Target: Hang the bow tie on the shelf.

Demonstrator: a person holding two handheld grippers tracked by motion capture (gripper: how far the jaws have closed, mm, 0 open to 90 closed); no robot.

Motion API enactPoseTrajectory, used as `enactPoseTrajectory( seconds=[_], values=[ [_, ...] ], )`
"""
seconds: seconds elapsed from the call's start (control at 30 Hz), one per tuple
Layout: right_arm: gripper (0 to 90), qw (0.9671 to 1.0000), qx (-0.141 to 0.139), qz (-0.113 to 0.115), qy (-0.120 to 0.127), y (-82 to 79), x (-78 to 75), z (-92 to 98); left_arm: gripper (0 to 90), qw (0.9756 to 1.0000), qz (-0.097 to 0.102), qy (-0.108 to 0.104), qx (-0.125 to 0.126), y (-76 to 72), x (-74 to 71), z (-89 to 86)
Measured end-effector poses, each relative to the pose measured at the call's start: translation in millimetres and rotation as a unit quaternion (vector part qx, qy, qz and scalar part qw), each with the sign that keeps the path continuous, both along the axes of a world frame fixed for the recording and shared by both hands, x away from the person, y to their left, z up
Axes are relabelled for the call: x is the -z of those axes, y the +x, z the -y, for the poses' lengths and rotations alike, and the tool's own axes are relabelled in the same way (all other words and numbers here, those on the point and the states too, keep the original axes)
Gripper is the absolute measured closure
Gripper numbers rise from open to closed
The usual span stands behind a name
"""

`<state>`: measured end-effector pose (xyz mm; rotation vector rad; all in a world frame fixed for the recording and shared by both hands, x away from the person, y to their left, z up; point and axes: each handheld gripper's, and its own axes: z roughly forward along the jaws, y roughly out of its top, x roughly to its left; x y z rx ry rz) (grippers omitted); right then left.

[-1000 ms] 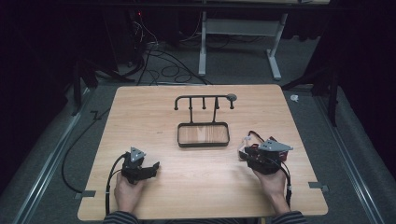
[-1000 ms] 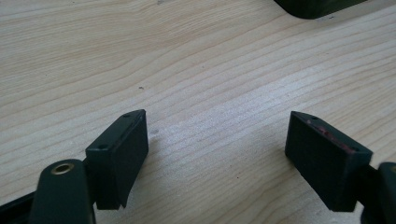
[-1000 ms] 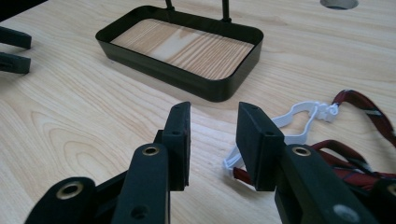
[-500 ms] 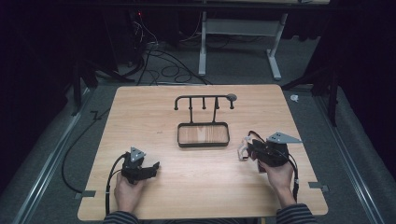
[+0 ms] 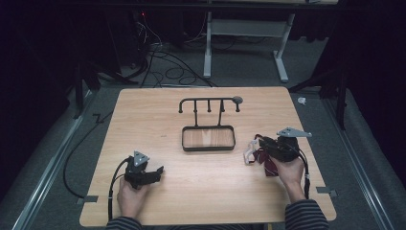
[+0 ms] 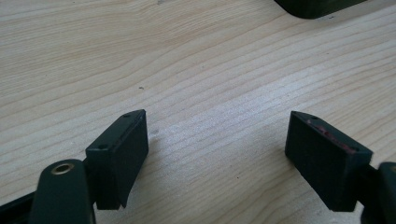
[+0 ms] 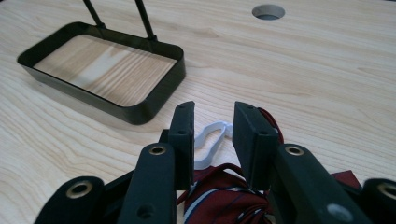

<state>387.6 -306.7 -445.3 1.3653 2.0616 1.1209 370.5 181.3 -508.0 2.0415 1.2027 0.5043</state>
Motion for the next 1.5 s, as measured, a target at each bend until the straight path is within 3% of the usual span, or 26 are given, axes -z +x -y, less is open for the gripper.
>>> enactPoseTrajectory(
  seconds=[0.3,0.7,1.03,1.23,1.5],
  values=[
    [72.1,0.9997,0.01,-0.014,-0.02,20.0,3.5,2.9,21.9,1.0,0.0,0.0,0.0,0.0,0.0,0.0],
    [72.9,0.9972,0.031,-0.055,-0.04,52.1,14.2,3.2,21.9,1.0,0.0,0.0,0.0,0.0,0.0,0.1],
    [72.9,0.9946,0.05,-0.079,-0.045,65.3,28.7,7.2,21.9,1.0,0.0,0.0,0.0,0.2,-0.1,0.1],
    [73.2,0.9937,0.055,-0.078,-0.059,71.8,34.4,3.8,21.8,1.0,0.0,0.002,-0.001,0.1,-0.1,0.3],
    [80.4,0.9921,0.056,-0.094,-0.062,75.8,42.0,4.5,21.8,1.0,0.0,0.002,-0.001,0.1,0.0,0.3]
  ],
)
